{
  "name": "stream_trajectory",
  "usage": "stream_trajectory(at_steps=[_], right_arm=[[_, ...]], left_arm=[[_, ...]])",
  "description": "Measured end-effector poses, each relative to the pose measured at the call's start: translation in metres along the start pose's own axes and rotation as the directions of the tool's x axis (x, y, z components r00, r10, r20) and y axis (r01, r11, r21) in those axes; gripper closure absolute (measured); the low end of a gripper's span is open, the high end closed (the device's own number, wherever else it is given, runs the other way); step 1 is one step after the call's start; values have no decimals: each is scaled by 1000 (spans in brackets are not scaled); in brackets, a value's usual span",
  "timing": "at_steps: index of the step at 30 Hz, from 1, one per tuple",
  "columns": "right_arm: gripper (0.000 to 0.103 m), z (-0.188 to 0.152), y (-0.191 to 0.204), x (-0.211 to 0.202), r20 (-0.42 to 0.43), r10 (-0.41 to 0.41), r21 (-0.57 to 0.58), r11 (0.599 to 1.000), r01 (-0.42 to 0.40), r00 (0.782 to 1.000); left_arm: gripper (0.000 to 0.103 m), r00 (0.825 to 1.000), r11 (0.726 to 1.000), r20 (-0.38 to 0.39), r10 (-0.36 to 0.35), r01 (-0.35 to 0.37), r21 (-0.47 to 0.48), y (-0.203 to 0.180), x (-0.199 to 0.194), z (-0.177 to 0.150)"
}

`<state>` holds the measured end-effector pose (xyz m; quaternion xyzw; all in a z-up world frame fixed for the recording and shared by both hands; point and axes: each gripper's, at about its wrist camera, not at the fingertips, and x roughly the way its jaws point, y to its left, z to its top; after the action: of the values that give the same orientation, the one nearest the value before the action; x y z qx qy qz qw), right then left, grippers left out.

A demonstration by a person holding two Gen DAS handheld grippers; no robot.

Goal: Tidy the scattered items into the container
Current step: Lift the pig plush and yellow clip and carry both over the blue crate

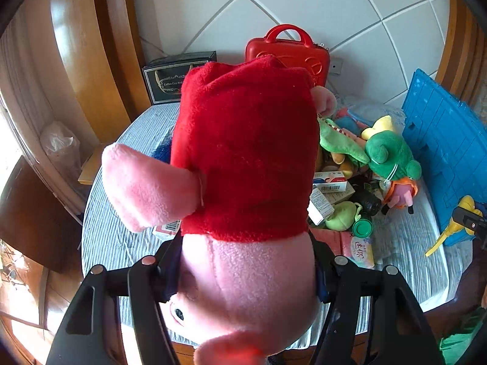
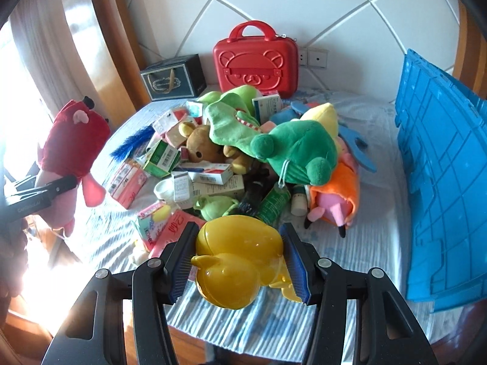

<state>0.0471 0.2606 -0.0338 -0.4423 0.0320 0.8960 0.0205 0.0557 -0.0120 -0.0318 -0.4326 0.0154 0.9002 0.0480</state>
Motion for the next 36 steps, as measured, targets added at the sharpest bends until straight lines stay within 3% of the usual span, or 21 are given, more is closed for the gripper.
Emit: stream_trajectory(at_steps=[19, 36], right_arm=[[49, 32, -23, -122, 135, 16, 67, 997, -25, 991], [49, 61, -71, -201, 267, 15, 76, 996, -36, 964]], left_arm=[[38, 987, 996, 138, -75, 67, 65, -48, -90, 50], [38, 967, 987, 216, -134, 109, 122, -125, -129, 95]])
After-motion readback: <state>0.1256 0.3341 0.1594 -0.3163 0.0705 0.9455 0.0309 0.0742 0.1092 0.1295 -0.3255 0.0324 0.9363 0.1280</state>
